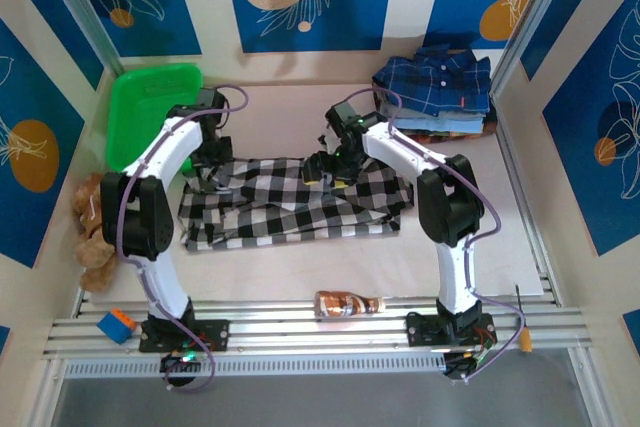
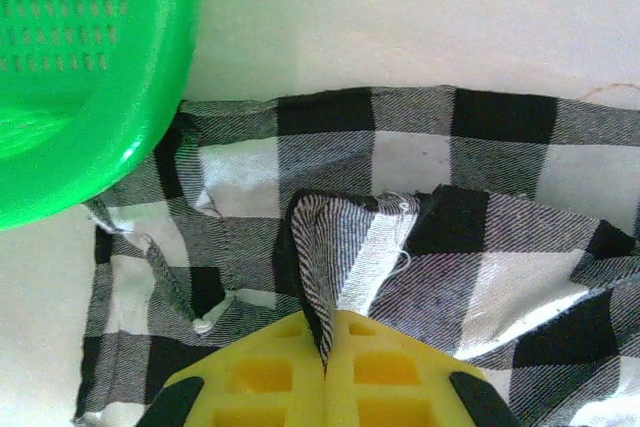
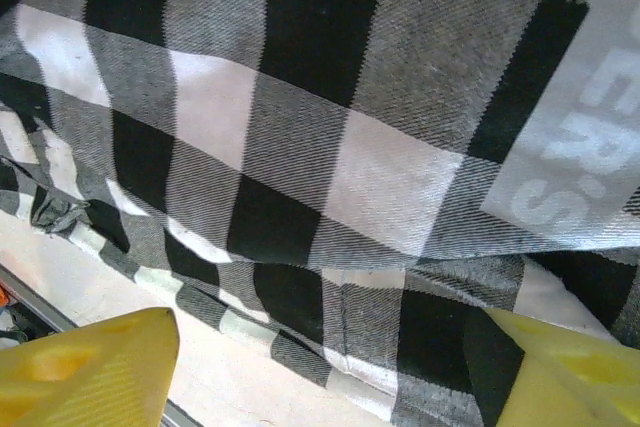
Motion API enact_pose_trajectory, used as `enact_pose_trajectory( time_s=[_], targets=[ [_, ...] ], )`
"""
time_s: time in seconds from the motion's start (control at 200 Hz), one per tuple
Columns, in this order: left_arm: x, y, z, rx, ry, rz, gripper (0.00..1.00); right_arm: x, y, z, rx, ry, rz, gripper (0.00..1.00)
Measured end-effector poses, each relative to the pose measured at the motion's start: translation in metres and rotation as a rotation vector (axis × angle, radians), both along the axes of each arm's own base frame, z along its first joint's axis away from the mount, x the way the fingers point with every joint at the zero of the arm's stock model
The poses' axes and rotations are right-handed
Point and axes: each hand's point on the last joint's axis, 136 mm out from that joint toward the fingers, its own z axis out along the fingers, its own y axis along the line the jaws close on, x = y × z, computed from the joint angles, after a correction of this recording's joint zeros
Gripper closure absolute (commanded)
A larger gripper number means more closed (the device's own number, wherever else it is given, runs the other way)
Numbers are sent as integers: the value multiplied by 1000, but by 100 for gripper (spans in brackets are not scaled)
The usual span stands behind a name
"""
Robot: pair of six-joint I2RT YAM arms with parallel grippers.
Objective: Fold and stack the long sleeve shirts
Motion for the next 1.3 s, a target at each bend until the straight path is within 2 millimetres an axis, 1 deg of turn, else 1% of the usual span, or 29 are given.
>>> enact_pose_trajectory(
  time_s=[0.13,0.26,0.385,0.64,0.66,0.69,0.76,0.81,0.84,0.885,0.95,1.01,1.066,1.106,1.201,1.301],
  targets=[
    [-2,5,-2,30,6,5,100,6,3,-14,-14,23,-3,27],
    [-8,10,-13,54,27,4,100,9,1,-27,-28,47,-10,29],
    [-13,13,-21,70,45,6,100,11,-5,-34,-44,66,-25,30],
    [-9,17,-31,95,37,13,100,17,-21,-47,-85,93,-64,31],
    [-8,17,-32,98,39,14,97,17,-22,-48,-89,98,-66,32],
    [-9,17,-35,100,44,14,89,17,-24,-50,-94,104,-71,32],
    [-11,19,-40,110,55,19,62,15,-27,-55,-107,123,-78,32],
    [-13,21,-44,120,66,15,47,15,-29,-59,-117,133,-83,32],
    [-14,21,-44,122,69,21,41,14,-30,-60,-118,137,-85,32],
    [-14,22,-44,126,67,30,35,15,-30,-60,-119,137,-85,32],
    [-13,22,-42,127,63,36,30,15,-32,-59,-129,137,-87,32],
    [-12,17,-38,123,57,35,28,14,-34,-59,-141,139,-91,31],
    [-10,12,-29,118,40,33,26,14,-36,-59,-151,138,-96,31],
    [-8,4,-20,112,20,21,25,13,-38,-58,-163,137,-100,31],
    [-9,-28,7,80,-43,-35,25,9,-46,-50,-189,125,-113,29],
    [-16,-66,31,9,-103,-113,26,7,-52,-27,-192,84,-137,29]
  ],
)
